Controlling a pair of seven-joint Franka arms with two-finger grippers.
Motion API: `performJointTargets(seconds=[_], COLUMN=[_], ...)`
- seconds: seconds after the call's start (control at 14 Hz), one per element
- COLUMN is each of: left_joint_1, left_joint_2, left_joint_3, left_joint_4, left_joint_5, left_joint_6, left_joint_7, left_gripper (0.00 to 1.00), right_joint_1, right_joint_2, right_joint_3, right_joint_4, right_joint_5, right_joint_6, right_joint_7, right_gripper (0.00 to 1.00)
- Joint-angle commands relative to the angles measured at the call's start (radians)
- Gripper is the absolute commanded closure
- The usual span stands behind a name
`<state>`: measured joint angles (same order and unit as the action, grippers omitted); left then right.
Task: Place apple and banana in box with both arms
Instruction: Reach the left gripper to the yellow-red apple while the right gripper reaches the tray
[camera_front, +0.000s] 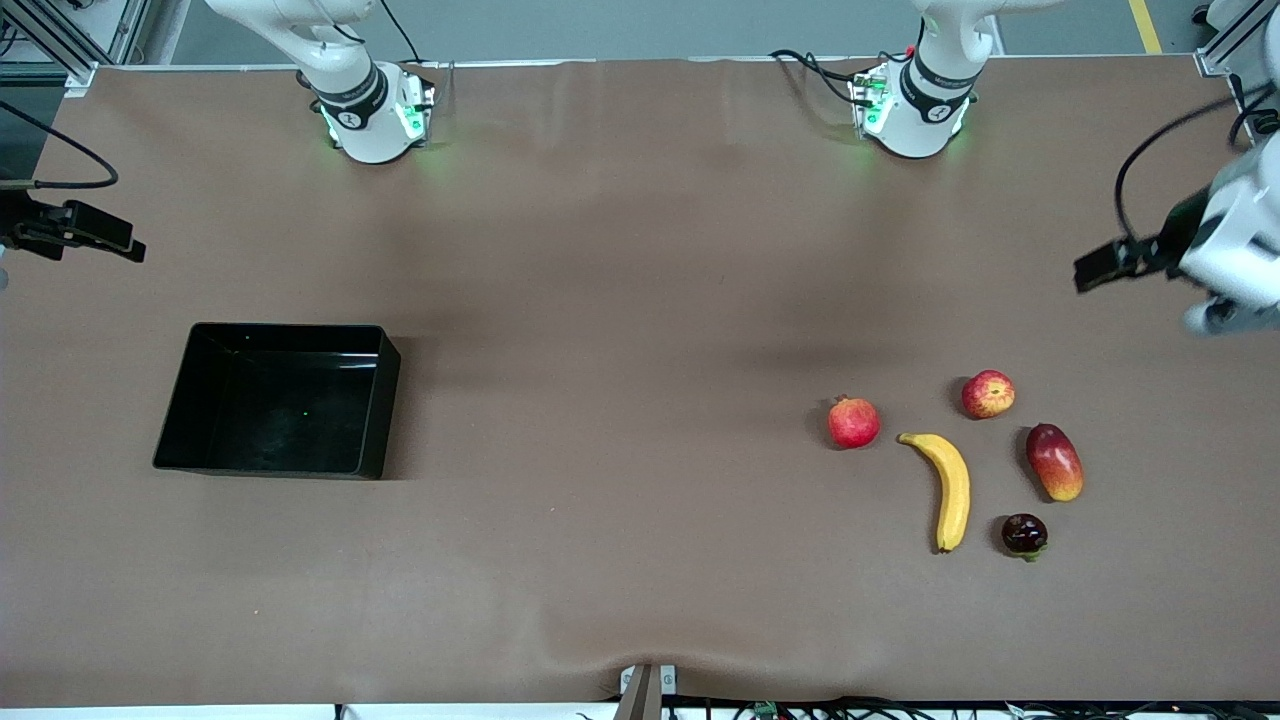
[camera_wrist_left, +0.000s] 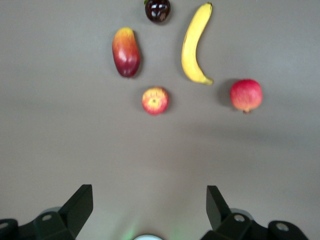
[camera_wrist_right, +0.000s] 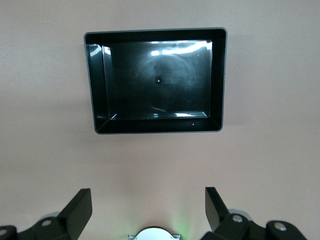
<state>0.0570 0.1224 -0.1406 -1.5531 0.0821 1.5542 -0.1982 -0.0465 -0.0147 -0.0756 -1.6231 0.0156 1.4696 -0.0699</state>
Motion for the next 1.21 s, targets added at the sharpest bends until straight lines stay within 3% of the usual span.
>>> performJointTargets(seconds=[0.0, 0.36, 0.93, 1.14], left_joint_1=[0.003, 0.012, 0.084, 0.107], left_joint_2=[-0.017, 0.026, 0.193, 0.267], left_joint_3=[-0.005, -0.004, -0.002, -0.002], left_joint_4=[-0.135, -0.367, -0.519, -0.521], left_joint_5=[0.019, 0.021, 0.031, 0.053], left_joint_6=[0.166, 0.479, 0.803, 0.86], left_joint_7=[-0.016, -0.069, -0.067, -0.067], left_gripper=[0.0, 0.0, 0.0, 0.0], right_joint_1=[-0.003, -0.004, -0.018, -0.055], right_joint_2=[0.004, 0.021, 0.111, 0.145], right_joint_3=[0.005, 0.005, 0.005, 0.005], right_joint_4=[0.002, 0.002, -0.009, -0.084], right_joint_5=[-0.013, -0.011, -0.011, -0.011], right_joint_6=[-0.002, 0.002, 0.095, 0.225], right_joint_7=[-0.008, -0.007, -0.007, -0.01], right_gripper=[0.0, 0.0, 0.0, 0.0])
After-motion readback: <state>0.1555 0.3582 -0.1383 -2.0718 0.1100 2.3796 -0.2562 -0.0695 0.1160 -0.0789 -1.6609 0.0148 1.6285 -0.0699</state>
